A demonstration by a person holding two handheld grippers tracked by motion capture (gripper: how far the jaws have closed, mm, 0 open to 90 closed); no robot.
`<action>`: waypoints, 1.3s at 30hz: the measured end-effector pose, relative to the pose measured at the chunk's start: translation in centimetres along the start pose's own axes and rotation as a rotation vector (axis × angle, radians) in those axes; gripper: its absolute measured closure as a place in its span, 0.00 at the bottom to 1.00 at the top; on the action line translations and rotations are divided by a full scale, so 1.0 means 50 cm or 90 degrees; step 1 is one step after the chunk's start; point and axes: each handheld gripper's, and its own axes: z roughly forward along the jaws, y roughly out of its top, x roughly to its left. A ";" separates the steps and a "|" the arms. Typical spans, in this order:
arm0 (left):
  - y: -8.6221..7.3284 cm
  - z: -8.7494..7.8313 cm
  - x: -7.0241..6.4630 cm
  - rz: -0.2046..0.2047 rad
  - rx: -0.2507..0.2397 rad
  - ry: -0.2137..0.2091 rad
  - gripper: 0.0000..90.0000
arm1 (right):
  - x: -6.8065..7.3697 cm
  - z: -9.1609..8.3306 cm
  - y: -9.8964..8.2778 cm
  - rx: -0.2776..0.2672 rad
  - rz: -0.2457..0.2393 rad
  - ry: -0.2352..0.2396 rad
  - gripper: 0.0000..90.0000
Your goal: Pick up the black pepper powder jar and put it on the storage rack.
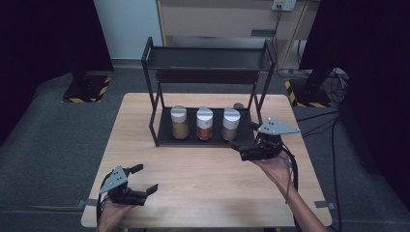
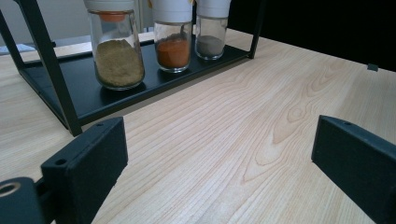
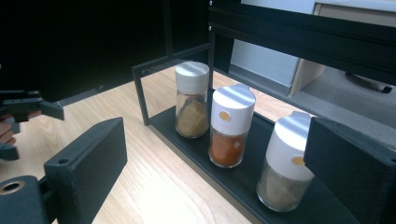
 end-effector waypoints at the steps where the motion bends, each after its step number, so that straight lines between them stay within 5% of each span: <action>1: 0.000 0.000 0.000 0.000 0.000 0.000 0.03 | 0.002 -0.009 -0.004 -0.004 -0.001 -0.002 0.07; 13: 0.003 -0.002 -0.004 0.005 0.002 -0.004 0.03 | 0.032 -0.109 -0.041 -0.015 -0.017 -0.020 0.07; 25: 0.000 -0.005 -0.003 0.000 -0.006 -0.004 0.03 | 0.045 -0.169 -0.076 -0.031 -0.004 -0.042 0.07; 39: 0.000 -0.009 -0.004 0.001 -0.011 -0.002 0.03 | 0.055 -0.213 -0.137 -0.029 0.020 -0.105 0.07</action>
